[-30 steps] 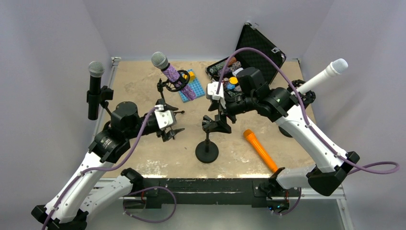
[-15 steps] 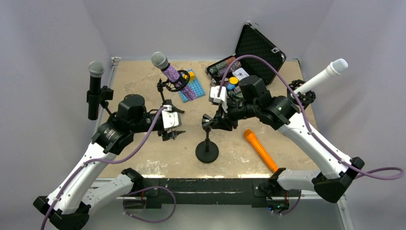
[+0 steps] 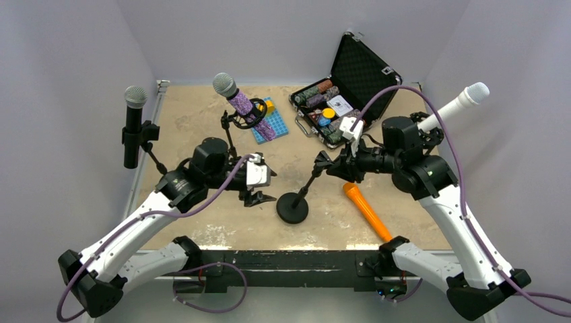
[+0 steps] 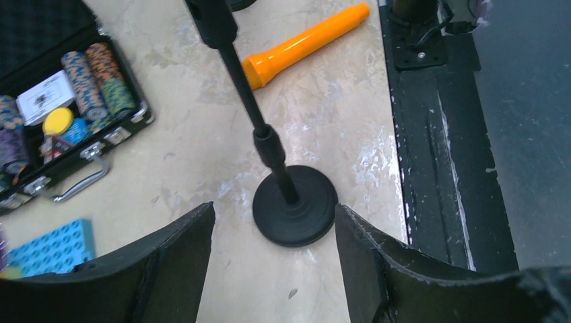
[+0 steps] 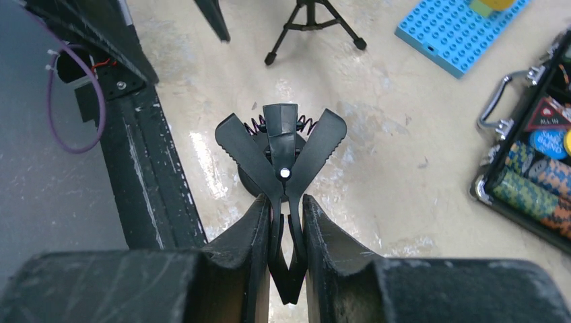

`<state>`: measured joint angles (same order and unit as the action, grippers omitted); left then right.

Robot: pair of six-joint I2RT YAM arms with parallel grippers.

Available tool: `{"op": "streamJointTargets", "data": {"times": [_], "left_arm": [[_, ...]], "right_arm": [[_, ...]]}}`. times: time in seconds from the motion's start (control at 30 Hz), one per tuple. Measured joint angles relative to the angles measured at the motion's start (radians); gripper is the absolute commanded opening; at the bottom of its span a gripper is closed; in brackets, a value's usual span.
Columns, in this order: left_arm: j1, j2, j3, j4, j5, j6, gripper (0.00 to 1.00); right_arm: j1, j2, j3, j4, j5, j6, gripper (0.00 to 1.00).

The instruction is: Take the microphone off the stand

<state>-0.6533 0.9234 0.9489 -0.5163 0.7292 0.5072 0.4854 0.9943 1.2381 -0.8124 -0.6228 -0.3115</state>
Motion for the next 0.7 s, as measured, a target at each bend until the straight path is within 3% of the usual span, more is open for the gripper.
{"op": "streamJointTargets", "data": {"times": [0.23, 0.43, 0.7], "left_arm": [[-0.15, 0.186, -0.083, 0.292, -0.091, -0.156, 0.71], [-0.224, 0.357, -0.086, 0.494, -0.243, -0.239, 0.61], [-0.28, 0.468, -0.087, 0.632, -0.285, -0.278, 0.48]], "right_arm": [[-0.034, -0.126, -0.087, 0.008, 0.054, 0.071, 0.0], [-0.047, -0.178, -0.112, 0.0, 0.129, 0.167, 0.0], [-0.081, -0.185, -0.122, 0.001, 0.187, 0.257, 0.0]]}}
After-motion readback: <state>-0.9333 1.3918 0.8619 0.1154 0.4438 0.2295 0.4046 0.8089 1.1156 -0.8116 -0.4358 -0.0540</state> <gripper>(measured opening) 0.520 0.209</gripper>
